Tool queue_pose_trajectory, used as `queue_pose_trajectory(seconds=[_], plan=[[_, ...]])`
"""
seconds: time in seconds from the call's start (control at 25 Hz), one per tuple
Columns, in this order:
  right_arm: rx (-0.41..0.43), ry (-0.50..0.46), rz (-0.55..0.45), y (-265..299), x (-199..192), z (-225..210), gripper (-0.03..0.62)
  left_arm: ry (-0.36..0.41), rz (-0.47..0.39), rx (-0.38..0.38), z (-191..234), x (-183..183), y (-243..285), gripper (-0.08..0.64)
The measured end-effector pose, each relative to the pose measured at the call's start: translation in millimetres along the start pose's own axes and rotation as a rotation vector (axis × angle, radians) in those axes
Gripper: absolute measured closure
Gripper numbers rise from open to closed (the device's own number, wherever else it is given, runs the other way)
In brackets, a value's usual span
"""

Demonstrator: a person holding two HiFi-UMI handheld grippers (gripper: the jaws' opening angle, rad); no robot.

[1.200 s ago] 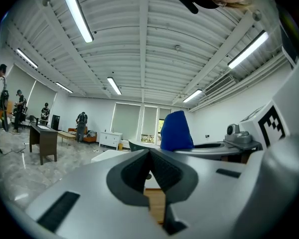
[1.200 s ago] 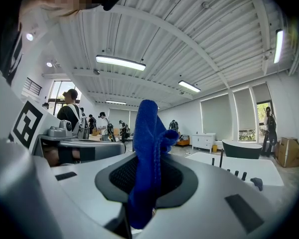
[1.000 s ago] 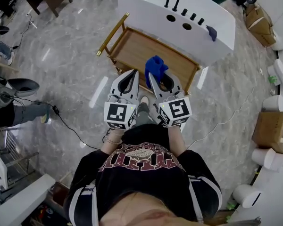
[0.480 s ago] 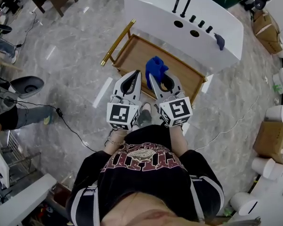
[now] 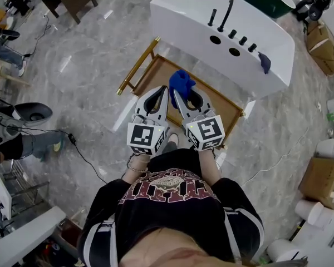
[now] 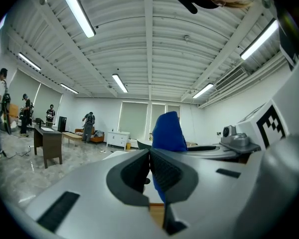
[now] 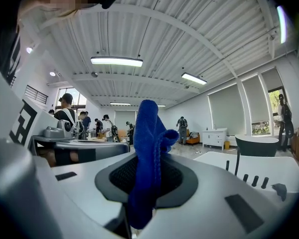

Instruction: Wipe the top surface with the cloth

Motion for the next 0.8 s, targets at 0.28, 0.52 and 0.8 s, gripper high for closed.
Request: queue_pose_trajectory(seconds=[0.28, 0.52, 0.8], plan=[[0.017, 0.008, 0.012, 20, 1, -41, 0.504, 0.008, 0.019, 0.006, -1, -5, 44, 0.511], [-0.004, 0.021, 0.006, 23, 2, -58, 0.503, 0.026, 0.040, -0.013, -1, -8, 62, 0.511], [-0.097, 0.052, 0.008, 28, -4, -77, 0.503, 0.022, 0.053, -0.092, 8, -17, 83, 0.511]])
Point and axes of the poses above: the fingertips, and each gripper's own axes: y forward along the fingers, z to its left, x out of its top, the point moved 5 cm from there along -y, backward along the fingers, and after that the axes turned 10 degrees about y, right-handed, at the moved point
